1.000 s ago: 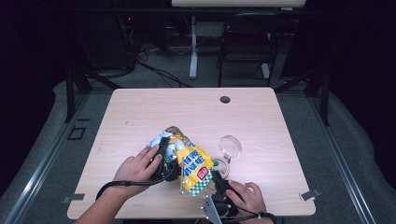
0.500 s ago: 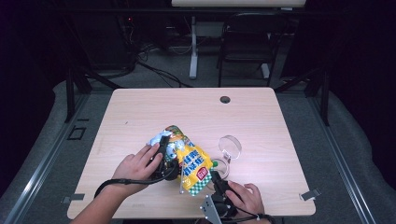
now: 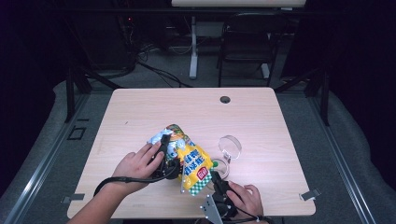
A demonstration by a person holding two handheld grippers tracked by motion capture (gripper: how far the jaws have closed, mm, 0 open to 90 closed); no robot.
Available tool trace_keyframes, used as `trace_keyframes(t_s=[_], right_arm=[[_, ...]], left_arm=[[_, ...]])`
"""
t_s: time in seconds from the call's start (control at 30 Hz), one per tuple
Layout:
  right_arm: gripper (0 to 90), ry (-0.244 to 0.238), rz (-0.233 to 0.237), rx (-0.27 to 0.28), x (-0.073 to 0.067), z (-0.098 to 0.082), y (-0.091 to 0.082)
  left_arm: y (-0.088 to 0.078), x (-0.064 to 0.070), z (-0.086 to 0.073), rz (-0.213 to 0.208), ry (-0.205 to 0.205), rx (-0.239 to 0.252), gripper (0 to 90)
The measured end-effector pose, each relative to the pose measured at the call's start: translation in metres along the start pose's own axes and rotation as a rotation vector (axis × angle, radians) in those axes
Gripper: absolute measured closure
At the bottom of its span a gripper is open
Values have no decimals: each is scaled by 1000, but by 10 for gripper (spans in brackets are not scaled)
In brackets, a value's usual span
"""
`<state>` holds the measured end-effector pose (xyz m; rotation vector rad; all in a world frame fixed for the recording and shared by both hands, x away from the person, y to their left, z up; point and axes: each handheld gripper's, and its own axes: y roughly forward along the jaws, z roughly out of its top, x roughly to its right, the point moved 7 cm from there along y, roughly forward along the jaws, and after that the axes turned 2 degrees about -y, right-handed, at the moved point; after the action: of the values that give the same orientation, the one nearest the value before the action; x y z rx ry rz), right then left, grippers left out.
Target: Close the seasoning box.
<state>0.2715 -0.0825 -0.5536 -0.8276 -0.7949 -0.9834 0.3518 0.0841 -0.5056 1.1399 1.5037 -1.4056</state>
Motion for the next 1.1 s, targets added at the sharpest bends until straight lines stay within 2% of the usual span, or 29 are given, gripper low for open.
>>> trace_keyframes(t_s=[0.13, 0.23, 0.4, 0.43, 0.6, 0.97, 1.03, 1.07, 1.1], right_arm=[[900, 11, 1, -1, 0, -1, 0], [900, -1, -1, -17, 0, -2, -1], [900, 20, 3, 1, -1, -2, 1], [900, 20, 2, 1, -2, -2, 1], [900, 28, -6, -8, -1, -2, 0], [900, 51, -6, -10, -2, -2, -1], [900, 23, -8, -35, -1, -3, -3], [900, 25, -4, -32, -1, -2, -2], [900, 52, -3, -11, -3, -1, -1]], left_arm=[[0, -1, 1, 6, 11, -1, 582], [-2, -3, 2, 13, 30, -8, 583], [-3, -5, 3, 24, 43, -9, 583], [-3, -6, 3, 23, 56, -13, 583], [-4, -8, 5, 26, 53, -14, 583], [-6, -13, 8, 38, 82, -13, 598], [-7, -14, 8, 38, 85, -12, 608], [-7, -15, 8, 39, 88, -13, 610], [-7, -15, 8, 40, 91, -13, 613]])
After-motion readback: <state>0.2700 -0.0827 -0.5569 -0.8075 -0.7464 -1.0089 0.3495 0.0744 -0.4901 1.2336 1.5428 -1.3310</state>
